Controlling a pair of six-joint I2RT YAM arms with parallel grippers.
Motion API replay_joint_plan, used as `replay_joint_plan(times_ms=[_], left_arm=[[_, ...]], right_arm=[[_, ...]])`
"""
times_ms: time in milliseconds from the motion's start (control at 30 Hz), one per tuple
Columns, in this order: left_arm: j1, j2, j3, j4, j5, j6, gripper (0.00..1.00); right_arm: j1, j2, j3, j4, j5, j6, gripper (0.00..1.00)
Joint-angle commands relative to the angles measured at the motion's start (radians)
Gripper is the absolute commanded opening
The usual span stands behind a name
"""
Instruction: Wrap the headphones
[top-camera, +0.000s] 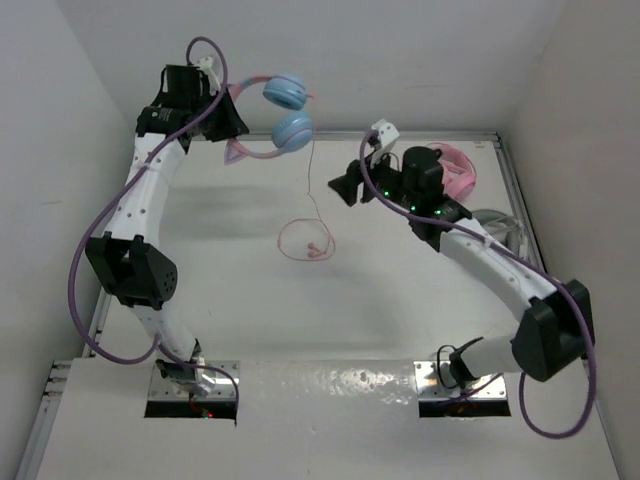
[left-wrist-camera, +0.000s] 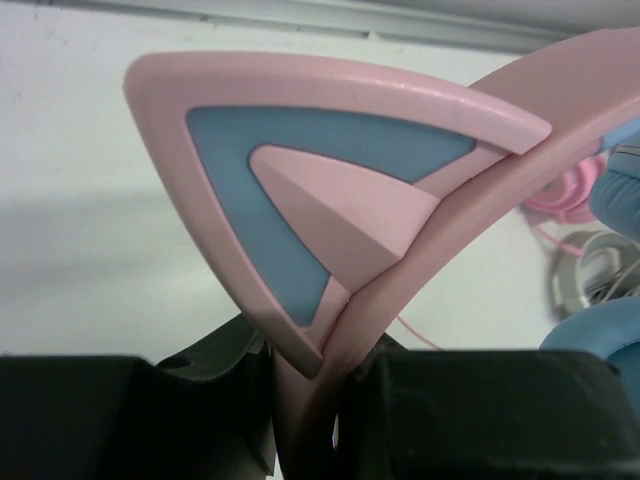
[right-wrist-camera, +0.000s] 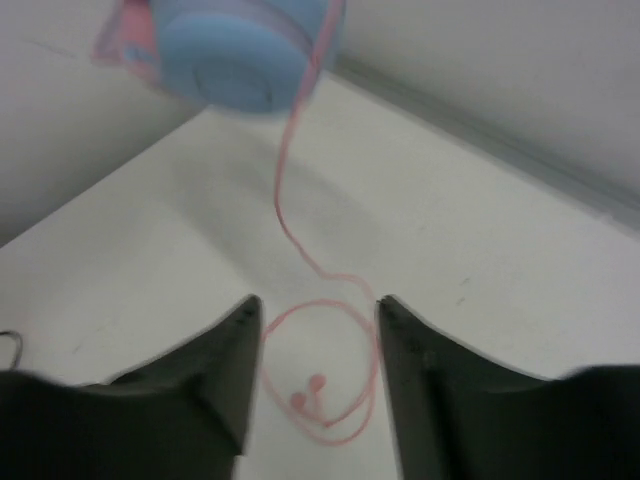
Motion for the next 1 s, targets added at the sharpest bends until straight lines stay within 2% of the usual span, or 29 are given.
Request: replay_joint_plan(times_ms=[0,33,133,200,267,400,567,633,667,700,767,800,867,967], left_arm=[[-0.004,-0.028,0.083,0.023,0.032,-0.120,0.00],[-0.004,-0.028,0.102,0.021,0.025,-0.120,0.00],[-0.004,-0.037,0.137,0.026,0.024,-0.121,0.00],[-0.004,-0.048,0.148,0.033,0.036,-0.123,0.00],[-0.004,-0.056,0.160,0.037,0.050,-0.130,0.00],[-0.001,-0.073,0.168,0.046,0.058,-0.140,0.00],[0.010,-0.088,0.168,0.067,0.131,-0.166,0.00],[0.013,-0.091,0.166,0.073,0.157,-0.181,0.00],[0.018,-0.094,0.165,0.084,0.169,-0.189,0.00],[0.018,-0.094,0.156,0.090,0.194,-0.205,0.00],[0.025,-0.097,0.143,0.110,0.215,-0.222,0.00],[0.028,-0.096,0.128,0.113,0.222,-0.230,0.00],[0.042,-0.093,0.116,0.112,0.206,-0.213,0.00],[0.047,-0.087,0.099,0.096,0.040,-0.054,0.00]], right_arm=[[0.035,0.084,-0.030,0.081,-0.106,0.053,0.61],[0.047,0.117,-0.033,0.101,-0.117,0.064,0.71],[0.082,0.188,-0.038,0.182,-0.059,0.108,0.88],[0.084,0.223,-0.047,0.279,0.030,0.136,0.92],[0.084,0.284,-0.021,0.331,0.050,0.121,0.96],[0.089,0.410,0.085,0.285,-0.053,0.116,0.97],[0.093,0.524,0.129,0.295,0.146,0.131,0.94],[0.093,0.584,0.168,0.269,0.182,0.124,0.88],[0.093,0.604,0.212,0.256,0.176,0.127,0.80],[0.093,0.646,0.235,0.255,0.161,0.134,0.59],[0.093,0.682,0.284,0.259,0.097,0.179,0.30],[0.092,0.693,0.290,0.262,0.084,0.220,0.01],[0.095,0.661,0.243,0.271,0.069,0.245,0.00],[0.093,0.489,0.081,0.243,0.062,0.201,0.00]])
